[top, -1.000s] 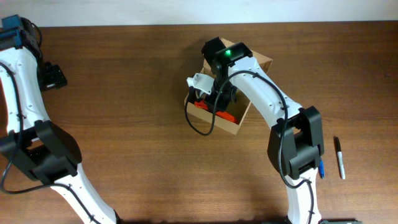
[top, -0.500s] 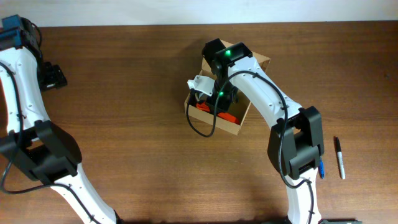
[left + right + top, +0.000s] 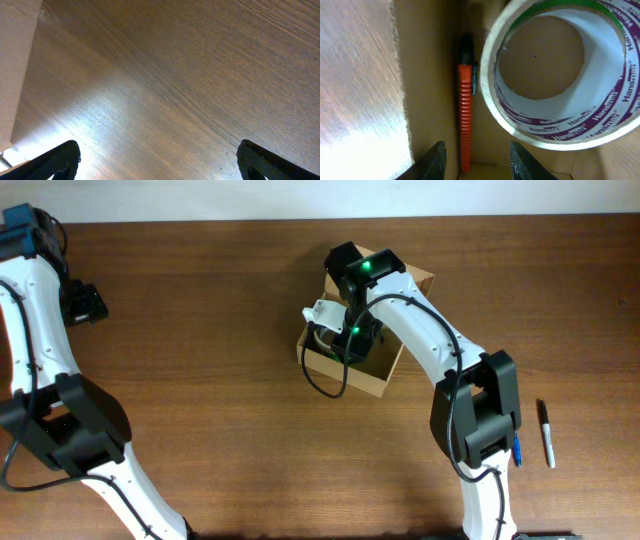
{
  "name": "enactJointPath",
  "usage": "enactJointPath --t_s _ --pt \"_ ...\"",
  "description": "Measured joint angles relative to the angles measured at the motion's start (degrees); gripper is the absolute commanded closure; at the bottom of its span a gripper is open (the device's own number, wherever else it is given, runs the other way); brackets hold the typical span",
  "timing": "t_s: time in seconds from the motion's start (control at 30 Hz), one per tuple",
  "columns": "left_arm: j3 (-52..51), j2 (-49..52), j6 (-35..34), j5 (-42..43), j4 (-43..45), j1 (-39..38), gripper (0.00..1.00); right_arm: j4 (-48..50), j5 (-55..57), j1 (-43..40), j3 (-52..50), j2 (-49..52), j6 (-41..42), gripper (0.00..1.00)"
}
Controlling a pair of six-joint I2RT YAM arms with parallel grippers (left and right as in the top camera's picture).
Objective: Pack container
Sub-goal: 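Lower the orange cutter into the box beside the tapes and release, then withdraw the right gripper from the box toward the blue pen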
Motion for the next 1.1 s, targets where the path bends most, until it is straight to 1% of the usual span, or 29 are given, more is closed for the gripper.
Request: enactJointPath --t_s 0.17,0.3,0.37,0.47,0.6,0.73,0.8,0.93,0.97,1.03,1.1 --pt "0.0 0.0 0.0 0.0 0.0 0.0 0.00 1.0 0.6 0.0 -0.1 0.0 0.5 0.59" --pt "0.0 0.0 0.0 0.0 0.0 0.0 0.00 2.7 0.7 0.0 0.2 0.0 2.9 0.59" --pt "0.0 0.0 0.0 0.0 0.0 0.0 0.00 1.8 0.7 0.0 1.9 0.5 4.5 0.59" --pt "0.0 0.0 0.0 0.0 0.0 0.0 0.00 -1.3 0.7 -0.2 8.3 1.6 7.8 0.58" --pt "0.0 0.0 0.0 0.0 0.0 0.0 0.00 -8.1 2.2 -1.1 21.6 2.0 13.7 0.58" --pt "0.0 0.0 0.0 0.0 0.0 0.0 0.00 -16.3 9.2 -2.5 34.6 1.7 19.5 0.58" --pt "0.0 0.0 0.0 0.0 0.0 0.0 0.00 -17.7 13.0 -3.3 37.7 0.3 22.3 0.57" --pt "0.0 0.0 0.0 0.0 0.0 0.0 0.00 -18.1 16.7 -4.2 37.4 -3.7 24.7 0.55" --pt "0.0 0.0 0.0 0.0 0.0 0.0 0.00 -17.6 17.4 -4.7 36.0 -5.7 25.1 0.53" --pt "0.0 0.0 0.0 0.0 0.0 0.0 0.00 -15.1 18.0 -6.1 31.1 -10.5 25.6 0.50" --pt "0.0 0.0 0.0 0.0 0.0 0.0 0.00 -11.8 18.8 -9.0 23.5 -17.2 26.1 0.47"
